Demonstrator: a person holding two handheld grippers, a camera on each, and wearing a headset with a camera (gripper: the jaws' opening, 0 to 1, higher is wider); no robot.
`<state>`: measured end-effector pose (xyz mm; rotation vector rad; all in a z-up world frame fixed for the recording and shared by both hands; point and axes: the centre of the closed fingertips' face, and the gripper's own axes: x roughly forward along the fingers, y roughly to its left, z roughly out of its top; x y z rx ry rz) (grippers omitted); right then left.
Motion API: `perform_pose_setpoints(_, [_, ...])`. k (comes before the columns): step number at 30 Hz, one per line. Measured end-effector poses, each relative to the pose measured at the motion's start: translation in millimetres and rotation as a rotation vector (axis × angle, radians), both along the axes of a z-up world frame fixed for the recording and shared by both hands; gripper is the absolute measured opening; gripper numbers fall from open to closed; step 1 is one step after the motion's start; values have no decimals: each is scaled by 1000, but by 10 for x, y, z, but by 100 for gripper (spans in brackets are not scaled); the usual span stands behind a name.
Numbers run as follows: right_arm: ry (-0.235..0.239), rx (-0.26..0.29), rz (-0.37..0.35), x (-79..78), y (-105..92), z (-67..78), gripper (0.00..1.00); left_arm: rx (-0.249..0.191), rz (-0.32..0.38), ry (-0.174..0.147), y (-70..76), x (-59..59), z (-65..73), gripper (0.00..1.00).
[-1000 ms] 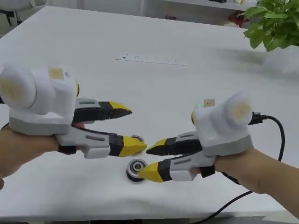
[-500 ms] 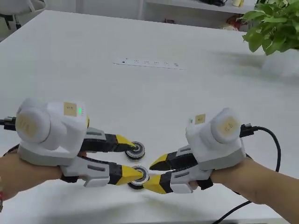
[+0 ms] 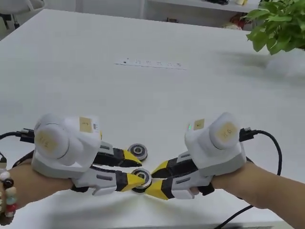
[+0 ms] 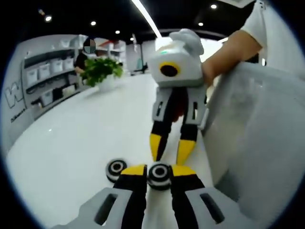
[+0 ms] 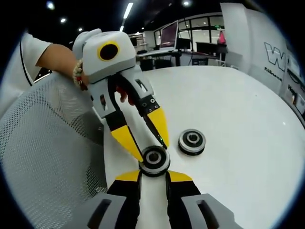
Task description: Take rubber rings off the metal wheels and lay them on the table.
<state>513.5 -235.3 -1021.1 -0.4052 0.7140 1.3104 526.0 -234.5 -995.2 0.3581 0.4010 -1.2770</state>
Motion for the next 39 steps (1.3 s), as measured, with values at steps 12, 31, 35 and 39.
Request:
perform_pose_setpoints(12, [-6,-9,-9,30,-14,-20,11,28,-1,8,33,2,-78,14])
perform_pose_setpoints(31, [68,-29,-139,124,-67,-13,0,9,15,-6,27,37,-81,14])
perform_pose_setpoints(35, [168,14,-224,145,-89,10,0,7,16,-6,26,40,-82,14])
perform_pose_setpoints(39, [241,40,-285,158,-100,33,0,6,17,-7,23,43,-82,14])
